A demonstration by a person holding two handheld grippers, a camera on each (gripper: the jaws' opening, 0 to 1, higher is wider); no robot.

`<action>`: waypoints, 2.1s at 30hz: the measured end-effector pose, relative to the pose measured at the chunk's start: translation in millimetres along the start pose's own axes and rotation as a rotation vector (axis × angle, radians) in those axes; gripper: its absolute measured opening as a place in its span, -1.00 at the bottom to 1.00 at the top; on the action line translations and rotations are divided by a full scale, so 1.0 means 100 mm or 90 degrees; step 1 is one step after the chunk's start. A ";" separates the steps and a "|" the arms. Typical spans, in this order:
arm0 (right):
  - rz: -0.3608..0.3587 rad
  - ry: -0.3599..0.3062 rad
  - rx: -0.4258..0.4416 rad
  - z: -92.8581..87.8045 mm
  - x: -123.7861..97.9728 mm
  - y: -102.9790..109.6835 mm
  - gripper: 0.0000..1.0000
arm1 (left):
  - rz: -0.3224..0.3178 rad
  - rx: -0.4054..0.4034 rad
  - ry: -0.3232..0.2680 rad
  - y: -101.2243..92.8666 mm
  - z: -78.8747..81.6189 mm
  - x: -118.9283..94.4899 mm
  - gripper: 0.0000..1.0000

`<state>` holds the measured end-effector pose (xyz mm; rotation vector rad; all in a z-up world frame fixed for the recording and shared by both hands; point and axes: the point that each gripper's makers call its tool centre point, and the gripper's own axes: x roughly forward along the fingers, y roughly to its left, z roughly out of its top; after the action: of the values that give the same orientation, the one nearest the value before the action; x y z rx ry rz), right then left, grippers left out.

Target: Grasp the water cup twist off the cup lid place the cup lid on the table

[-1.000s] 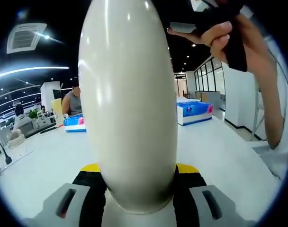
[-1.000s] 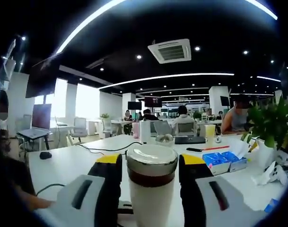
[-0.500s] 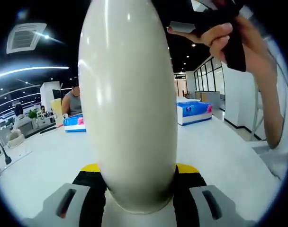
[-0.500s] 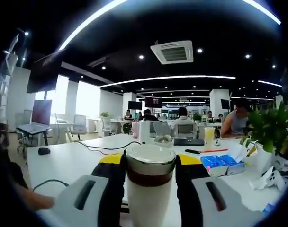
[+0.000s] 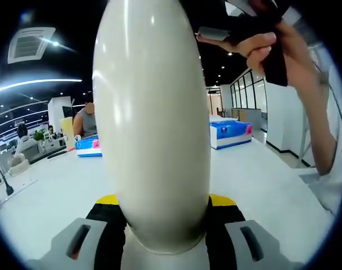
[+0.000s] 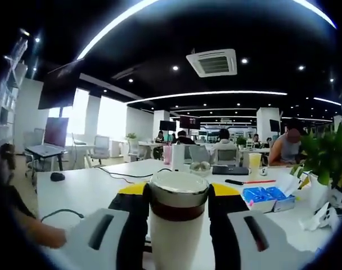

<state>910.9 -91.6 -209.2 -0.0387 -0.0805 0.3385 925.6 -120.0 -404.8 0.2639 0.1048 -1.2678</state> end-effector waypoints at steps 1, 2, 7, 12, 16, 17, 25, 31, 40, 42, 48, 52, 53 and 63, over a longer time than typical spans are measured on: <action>0.005 -0.004 0.000 0.00 0.00 0.00 -0.13 | 0.000 0.000 0.000 0.00 0.00 0.00 0.12; 0.007 -0.005 0.000 0.00 0.00 0.01 -0.13 | 0.000 -0.001 0.001 0.00 0.00 0.00 0.12; 0.023 -0.004 0.003 0.01 0.00 0.02 -0.13 | 0.000 -0.001 0.001 0.00 0.00 0.00 0.12; 0.035 -0.007 0.005 0.01 0.00 0.02 -0.13 | 0.000 -0.001 0.001 0.01 0.00 0.00 0.12; 0.048 -0.005 0.005 0.01 0.00 0.02 -0.13 | 0.000 -0.001 0.001 0.01 0.00 0.00 0.12; 0.051 -0.005 0.004 0.01 0.00 0.03 -0.13 | 0.000 -0.001 0.001 0.01 0.00 0.00 0.12; 0.084 -0.005 0.007 0.01 0.00 0.03 -0.13 | 0.000 -0.001 0.001 0.01 0.00 0.00 0.12; 0.110 0.001 0.007 0.00 0.00 0.05 -0.13 | -0.001 -0.001 0.001 0.01 0.00 0.00 0.12; 0.154 -0.002 0.014 0.00 0.00 0.04 -0.13 | -0.001 -0.002 0.000 0.00 0.00 0.00 0.12; 0.163 -0.002 0.015 0.00 0.01 0.05 -0.13 | -0.001 -0.002 0.001 0.00 0.00 0.00 0.12; 0.192 -0.002 0.012 0.01 0.00 0.06 -0.13 | -0.001 -0.002 0.001 0.00 0.01 0.00 0.12; 0.213 -0.004 0.016 0.00 0.01 0.06 -0.13 | -0.001 -0.003 0.001 0.00 0.01 0.00 0.12; 0.218 -0.003 0.015 0.01 0.01 0.06 -0.13 | 0.000 -0.003 0.001 0.00 0.01 0.00 0.12; 0.290 -0.004 0.015 0.00 -0.01 0.09 -0.13 | 0.000 -0.003 0.001 0.00 0.01 0.00 0.12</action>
<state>907.0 -83.1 -209.4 -0.0325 -0.0734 0.7954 925.5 -119.8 -404.2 0.2609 0.1082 -1.2678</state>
